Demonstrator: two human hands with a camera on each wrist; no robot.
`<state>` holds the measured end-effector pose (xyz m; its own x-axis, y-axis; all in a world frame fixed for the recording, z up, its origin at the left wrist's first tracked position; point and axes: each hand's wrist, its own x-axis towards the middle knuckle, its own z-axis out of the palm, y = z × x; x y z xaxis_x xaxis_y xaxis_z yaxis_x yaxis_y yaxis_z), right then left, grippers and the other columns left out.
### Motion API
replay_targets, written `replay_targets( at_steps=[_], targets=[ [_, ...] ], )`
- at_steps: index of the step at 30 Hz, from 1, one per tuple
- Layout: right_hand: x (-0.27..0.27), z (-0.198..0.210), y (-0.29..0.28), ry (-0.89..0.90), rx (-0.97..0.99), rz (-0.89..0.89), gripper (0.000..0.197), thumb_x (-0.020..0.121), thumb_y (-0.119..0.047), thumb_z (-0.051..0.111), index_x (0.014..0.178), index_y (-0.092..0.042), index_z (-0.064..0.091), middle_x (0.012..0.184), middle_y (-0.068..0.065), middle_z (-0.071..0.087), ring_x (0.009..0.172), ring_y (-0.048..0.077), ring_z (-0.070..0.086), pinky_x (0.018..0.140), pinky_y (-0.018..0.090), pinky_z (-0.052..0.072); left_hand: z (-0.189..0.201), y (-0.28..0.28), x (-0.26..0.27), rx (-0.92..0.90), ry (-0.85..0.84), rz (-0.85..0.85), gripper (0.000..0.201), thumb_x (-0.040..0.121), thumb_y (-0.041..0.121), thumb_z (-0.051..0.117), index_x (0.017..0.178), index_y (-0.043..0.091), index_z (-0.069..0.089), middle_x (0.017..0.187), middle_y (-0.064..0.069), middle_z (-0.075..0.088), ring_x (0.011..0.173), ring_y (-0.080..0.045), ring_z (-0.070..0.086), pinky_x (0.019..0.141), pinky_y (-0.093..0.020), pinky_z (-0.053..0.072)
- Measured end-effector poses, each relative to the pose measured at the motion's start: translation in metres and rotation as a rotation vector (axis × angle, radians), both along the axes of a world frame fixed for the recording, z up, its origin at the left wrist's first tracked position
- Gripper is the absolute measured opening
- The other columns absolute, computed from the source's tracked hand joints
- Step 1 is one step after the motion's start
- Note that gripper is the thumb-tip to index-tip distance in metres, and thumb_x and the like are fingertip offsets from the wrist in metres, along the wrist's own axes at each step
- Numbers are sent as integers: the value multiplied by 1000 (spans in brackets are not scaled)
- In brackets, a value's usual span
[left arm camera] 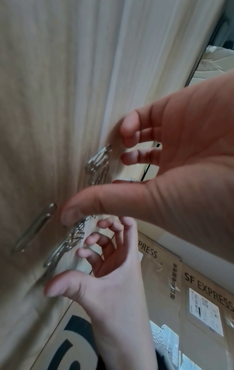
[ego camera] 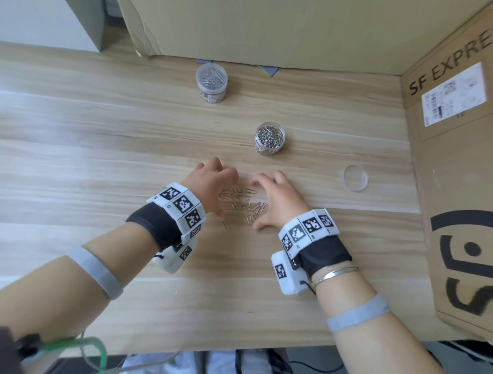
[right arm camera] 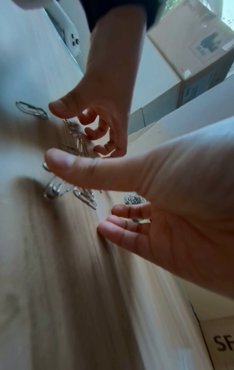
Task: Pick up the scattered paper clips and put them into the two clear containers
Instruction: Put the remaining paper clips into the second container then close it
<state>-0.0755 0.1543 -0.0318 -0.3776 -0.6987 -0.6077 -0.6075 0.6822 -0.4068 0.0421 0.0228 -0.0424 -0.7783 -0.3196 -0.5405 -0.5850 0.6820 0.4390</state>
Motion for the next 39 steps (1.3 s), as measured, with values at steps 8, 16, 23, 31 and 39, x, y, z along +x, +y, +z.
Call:
replay_targets(
  at_steps=[8, 16, 23, 31, 39],
  targets=[
    [7, -3, -6, 83, -16, -18, 79, 59, -23, 86, 126, -25, 46, 126, 1, 43, 111, 20, 53, 87, 28, 43, -1, 11, -4, -20, 19, 39, 75, 65, 23, 81, 129, 23, 42, 127, -7, 40, 114, -29, 43, 95, -39, 43],
    [16, -13, -18, 155, -105, -48, 37, 76, -21, 73, 111, -16, 60, 112, 5, 60, 99, 24, 61, 85, 32, 47, -6, 12, -14, -26, 118, 88, 36, 81, 18, 66, 114, 9, 56, 115, -10, 54, 104, -29, 56, 82, -31, 43],
    [12, -12, -26, 156, -82, -76, 26, 77, -20, 68, 103, -14, 65, 105, 7, 66, 99, 25, 60, 82, 31, 47, -7, 13, -22, -31, 81, 71, 26, 85, 14, 57, 110, 4, 59, 113, -14, 58, 105, -30, 57, 85, -34, 43],
    [9, -11, -31, 165, -74, -79, 22, 79, -24, 65, 98, -14, 67, 99, 8, 70, 97, 28, 62, 75, 30, 47, -6, 11, -32, -41, 20, 33, 28, 83, 16, 57, 109, 5, 61, 112, -13, 58, 103, -30, 57, 83, -32, 44],
    [0, -8, -32, 156, -105, -96, 15, 77, -19, 62, 91, -16, 68, 93, 7, 70, 92, 27, 62, 72, 28, 46, -2, 6, -41, -49, -8, -51, 27, 86, 18, 53, 109, 5, 58, 111, -15, 58, 103, -32, 58, 84, -35, 45]
  ],
)
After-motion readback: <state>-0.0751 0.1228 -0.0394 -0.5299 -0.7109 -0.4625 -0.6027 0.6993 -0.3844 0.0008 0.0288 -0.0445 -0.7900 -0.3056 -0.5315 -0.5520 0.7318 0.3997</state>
